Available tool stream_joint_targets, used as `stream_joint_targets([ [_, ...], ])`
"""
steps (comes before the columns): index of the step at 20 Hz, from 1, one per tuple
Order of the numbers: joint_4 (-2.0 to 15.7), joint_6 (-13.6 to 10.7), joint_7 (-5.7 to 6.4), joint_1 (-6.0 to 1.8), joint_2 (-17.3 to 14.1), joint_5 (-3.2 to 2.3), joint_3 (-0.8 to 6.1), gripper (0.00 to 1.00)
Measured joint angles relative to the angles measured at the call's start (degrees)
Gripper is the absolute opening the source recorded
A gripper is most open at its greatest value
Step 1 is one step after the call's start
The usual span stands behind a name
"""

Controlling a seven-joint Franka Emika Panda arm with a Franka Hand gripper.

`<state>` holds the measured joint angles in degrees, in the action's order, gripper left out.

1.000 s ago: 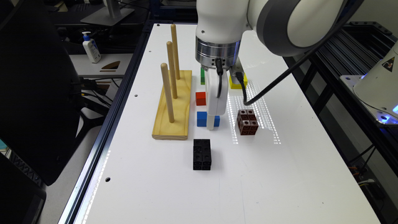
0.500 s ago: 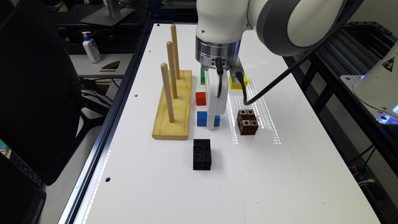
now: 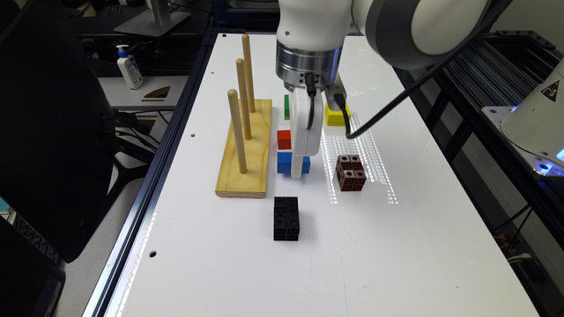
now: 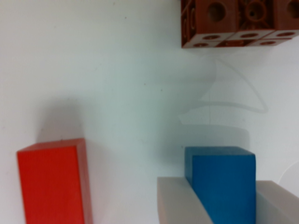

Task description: Pick up narrow blue stick.

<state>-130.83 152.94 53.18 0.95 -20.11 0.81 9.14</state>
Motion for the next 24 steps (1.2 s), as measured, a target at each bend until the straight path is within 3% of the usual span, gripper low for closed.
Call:
stream_joint_targets([
  [5,-0.29,-5.52,0.00,0.00,5.18,0.00,0.05,0.00],
  [13,-0.35,-6.53,0.00,0.01,6.66,0.00,0.09,0.00],
  [17,-0.36,-9.26,0.01,0.01,9.36,0.00,0.14,0.00],
  [21,-0.18,-10.41,0.01,0.01,10.69,0.00,0.18,0.00],
  [24,-0.09,-13.68,0.04,0.01,14.15,0.07,0.25,0.00],
])
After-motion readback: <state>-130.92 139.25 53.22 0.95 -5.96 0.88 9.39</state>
